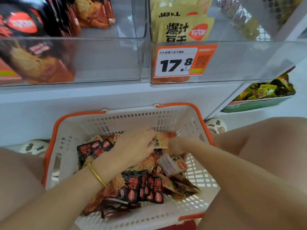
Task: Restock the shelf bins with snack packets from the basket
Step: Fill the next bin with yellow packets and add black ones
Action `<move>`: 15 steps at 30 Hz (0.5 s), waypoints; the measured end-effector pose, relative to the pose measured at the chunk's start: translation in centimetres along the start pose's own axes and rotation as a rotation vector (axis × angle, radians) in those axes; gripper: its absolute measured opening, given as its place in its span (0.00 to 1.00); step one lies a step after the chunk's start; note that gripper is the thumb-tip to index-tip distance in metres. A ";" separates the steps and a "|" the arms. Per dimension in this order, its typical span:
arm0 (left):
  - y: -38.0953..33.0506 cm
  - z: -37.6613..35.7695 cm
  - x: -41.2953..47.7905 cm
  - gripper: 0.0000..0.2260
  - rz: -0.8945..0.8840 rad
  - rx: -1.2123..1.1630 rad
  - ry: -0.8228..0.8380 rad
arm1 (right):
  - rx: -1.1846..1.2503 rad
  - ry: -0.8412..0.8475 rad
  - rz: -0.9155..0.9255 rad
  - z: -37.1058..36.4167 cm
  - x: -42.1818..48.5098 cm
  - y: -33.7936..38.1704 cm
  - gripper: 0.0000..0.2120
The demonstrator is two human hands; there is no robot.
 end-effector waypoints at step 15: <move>-2.4 11.0 -1.3 0.06 0.095 -0.374 -0.253 | 0.727 -0.379 0.453 11.6 -14.9 0.6 0.36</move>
Point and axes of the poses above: each hand's wrist, its own x-axis towards the middle knuckle, its own z-axis out of the back of the hand, y = z × x, the point moved 10 cm from there along x, towards the middle knuckle
